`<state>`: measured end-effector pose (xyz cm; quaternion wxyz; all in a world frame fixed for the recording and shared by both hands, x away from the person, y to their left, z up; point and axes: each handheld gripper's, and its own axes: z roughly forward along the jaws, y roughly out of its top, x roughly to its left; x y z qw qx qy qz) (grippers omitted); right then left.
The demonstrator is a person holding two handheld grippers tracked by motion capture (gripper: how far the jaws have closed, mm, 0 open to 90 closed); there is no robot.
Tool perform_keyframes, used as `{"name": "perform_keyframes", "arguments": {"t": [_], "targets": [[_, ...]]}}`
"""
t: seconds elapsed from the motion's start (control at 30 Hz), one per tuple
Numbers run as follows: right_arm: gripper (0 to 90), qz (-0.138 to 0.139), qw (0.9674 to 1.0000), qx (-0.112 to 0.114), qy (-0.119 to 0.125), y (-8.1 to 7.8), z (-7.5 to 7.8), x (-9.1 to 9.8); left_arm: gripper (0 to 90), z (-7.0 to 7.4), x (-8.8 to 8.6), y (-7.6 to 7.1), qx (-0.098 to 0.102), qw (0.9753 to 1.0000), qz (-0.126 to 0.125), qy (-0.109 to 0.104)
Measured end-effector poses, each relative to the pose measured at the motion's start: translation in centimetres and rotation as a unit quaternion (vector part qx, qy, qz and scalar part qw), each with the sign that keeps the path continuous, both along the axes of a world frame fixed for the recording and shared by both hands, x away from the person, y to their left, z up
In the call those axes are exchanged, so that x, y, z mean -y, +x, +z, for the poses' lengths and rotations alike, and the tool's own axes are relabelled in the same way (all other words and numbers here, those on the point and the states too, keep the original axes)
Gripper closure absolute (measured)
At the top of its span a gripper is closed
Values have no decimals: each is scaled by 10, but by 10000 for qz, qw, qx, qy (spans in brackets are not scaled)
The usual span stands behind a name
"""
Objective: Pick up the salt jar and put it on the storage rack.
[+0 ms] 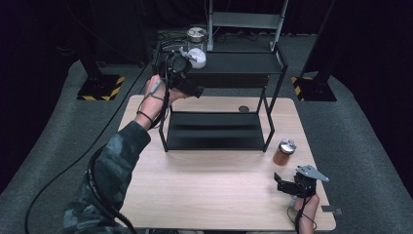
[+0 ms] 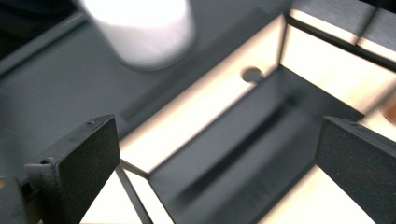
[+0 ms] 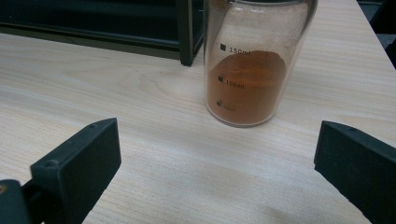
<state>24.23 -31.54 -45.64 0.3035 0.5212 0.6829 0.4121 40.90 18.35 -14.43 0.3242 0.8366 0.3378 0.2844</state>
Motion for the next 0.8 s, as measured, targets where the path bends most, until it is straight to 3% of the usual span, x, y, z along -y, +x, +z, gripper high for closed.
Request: {"name": "perform_keyframes", "arguments": {"t": [0.17,0.37,0.53,0.73,0.8], "targets": [[0,-7,10000,-11,2,0,0,0,0,-14,-6,-27,86,9997,-205,142],[0,-9,10000,-12,-4,0,0,0,0,-49,-15,-54,27,9989,-362,288],[0,-16,10000,-16,-6,0,0,-1,0,-89,-23,-66,-263,9982,-353,396],[0,-23,10000,-18,-16,0,1,-1,0,-147,-35,-78,-497,9982,-100,333],[0,-24,10000,-22,-26,0,1,-2,0,-165,-35,-87,-426,9986,48,311]]}}
